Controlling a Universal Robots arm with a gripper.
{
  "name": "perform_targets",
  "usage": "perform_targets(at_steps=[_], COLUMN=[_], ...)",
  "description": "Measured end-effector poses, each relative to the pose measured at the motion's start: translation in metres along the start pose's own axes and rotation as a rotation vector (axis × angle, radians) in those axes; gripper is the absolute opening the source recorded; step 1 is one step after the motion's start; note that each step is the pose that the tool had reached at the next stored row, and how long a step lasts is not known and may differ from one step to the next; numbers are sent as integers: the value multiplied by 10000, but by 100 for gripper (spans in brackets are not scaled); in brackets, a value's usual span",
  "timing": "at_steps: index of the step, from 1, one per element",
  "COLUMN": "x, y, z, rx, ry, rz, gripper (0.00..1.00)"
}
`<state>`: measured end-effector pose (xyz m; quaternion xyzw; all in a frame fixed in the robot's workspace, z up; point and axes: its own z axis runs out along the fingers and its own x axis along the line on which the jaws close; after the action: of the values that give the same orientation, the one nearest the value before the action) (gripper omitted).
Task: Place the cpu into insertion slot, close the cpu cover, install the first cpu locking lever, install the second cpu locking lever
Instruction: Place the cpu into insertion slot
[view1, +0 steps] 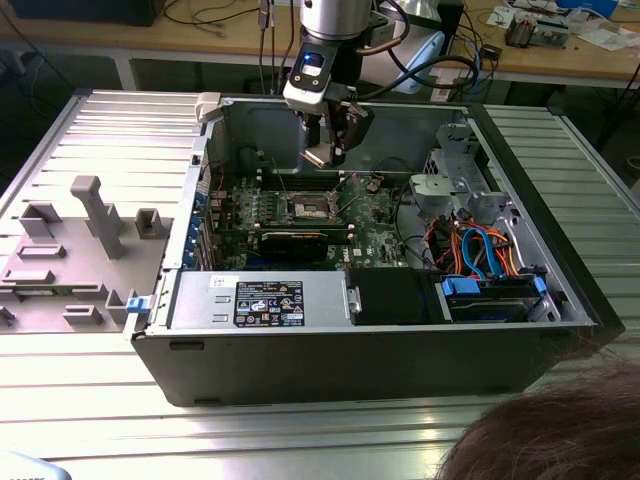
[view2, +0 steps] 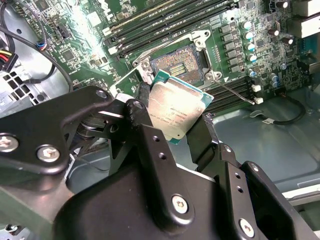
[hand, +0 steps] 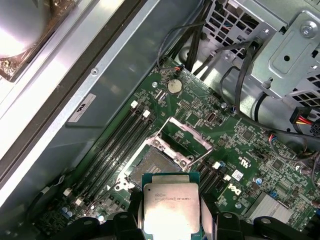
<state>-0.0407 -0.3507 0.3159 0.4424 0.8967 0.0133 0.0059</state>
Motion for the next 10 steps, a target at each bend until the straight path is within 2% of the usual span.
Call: perform_targets(at_steps=[10], x=[0], y=[0], z=[0], rx=[0], ry=[-4], rz=[151], gripper=[55])
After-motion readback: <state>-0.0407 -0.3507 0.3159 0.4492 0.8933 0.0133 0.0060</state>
